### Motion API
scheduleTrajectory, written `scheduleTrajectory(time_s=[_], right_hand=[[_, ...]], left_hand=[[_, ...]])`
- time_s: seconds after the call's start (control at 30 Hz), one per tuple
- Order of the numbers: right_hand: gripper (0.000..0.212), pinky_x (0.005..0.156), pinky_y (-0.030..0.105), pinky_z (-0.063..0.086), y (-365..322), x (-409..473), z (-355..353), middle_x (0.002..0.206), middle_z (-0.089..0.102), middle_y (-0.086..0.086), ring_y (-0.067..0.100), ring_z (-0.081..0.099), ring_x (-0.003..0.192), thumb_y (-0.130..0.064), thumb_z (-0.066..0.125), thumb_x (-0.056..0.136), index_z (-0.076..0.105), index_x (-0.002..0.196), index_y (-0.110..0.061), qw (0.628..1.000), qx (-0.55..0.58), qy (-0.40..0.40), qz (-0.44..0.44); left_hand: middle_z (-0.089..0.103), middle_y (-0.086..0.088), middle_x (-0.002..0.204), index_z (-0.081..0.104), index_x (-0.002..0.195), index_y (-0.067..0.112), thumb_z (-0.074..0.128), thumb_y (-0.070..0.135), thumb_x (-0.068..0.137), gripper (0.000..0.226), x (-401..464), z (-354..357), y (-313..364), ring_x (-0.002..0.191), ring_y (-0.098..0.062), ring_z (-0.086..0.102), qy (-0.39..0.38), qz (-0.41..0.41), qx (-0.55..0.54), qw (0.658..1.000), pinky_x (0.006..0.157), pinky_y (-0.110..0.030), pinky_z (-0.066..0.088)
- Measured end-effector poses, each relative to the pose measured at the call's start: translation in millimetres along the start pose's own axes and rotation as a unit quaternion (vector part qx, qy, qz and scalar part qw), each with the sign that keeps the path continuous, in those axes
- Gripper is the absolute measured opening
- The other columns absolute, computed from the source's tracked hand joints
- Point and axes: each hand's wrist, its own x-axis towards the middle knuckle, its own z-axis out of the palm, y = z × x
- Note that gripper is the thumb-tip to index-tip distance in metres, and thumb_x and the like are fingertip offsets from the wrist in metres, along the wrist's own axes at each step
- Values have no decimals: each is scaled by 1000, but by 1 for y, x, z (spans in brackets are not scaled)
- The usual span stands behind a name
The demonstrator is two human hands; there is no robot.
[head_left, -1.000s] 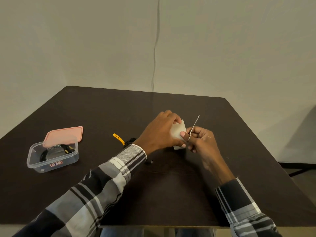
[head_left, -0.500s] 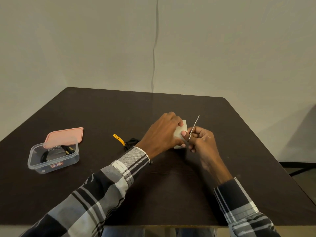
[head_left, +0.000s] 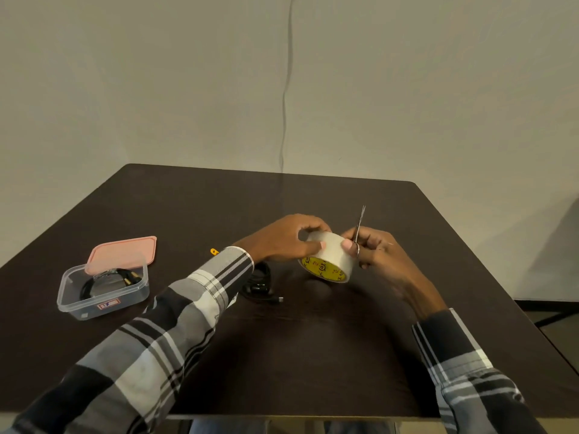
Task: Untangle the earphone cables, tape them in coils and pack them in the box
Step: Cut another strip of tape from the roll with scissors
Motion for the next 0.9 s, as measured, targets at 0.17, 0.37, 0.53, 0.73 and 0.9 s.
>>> scheduleTrajectory(time_s=[0.17, 0.37, 0.53, 0.73, 0.9], right_hand=[[7, 71, 28, 54, 3, 13, 18, 95, 74, 5, 12, 68, 85, -17, 70, 93, 71, 95, -10, 988, 15, 154, -29], [16, 76, 36, 56, 4, 5, 41, 107, 76, 2, 11, 68, 87, -26, 69, 93, 69, 102, -13, 980, 126, 146, 45], [24, 67, 33, 56, -5, 7, 42, 109, 74, 5, 11, 67, 79, -23, 67, 94, 66, 112, -6, 974, 158, 140, 81], [23, 57, 26, 55, -6, 13, 49, 115, 73, 6, 10, 67, 80, -20, 64, 96, 66, 115, -8, 966, 191, 148, 96], [22, 60, 28, 57, -8, 17, 50, 114, 72, 4, 13, 67, 87, -16, 62, 96, 66, 116, -8, 965, 195, 142, 100]], left_hand=[[63, -4, 84, 62, 81, 14, 61, 35, 78, 21, -1, 13, 11, 73, -16, 58, 93, -131, -95, 982, 65, -33, 47], [59, -6, 83, 60, 78, 7, 59, 14, 81, 7, -9, 14, 16, 75, -20, 55, 111, -213, -247, 939, 56, -26, 44], [62, -8, 88, 64, 82, 7, 59, 11, 80, 7, -12, 13, 12, 78, -23, 60, 109, -223, -290, 924, 54, -28, 50], [60, -9, 91, 61, 69, 14, 60, 13, 69, 2, -14, 17, 14, 88, -29, 60, 142, -249, -358, 889, 68, -46, 57], [63, -18, 110, 69, 102, -1, 58, 10, 72, 34, -13, 19, 14, 104, -36, 61, 151, -253, -363, 884, 84, -56, 54]])
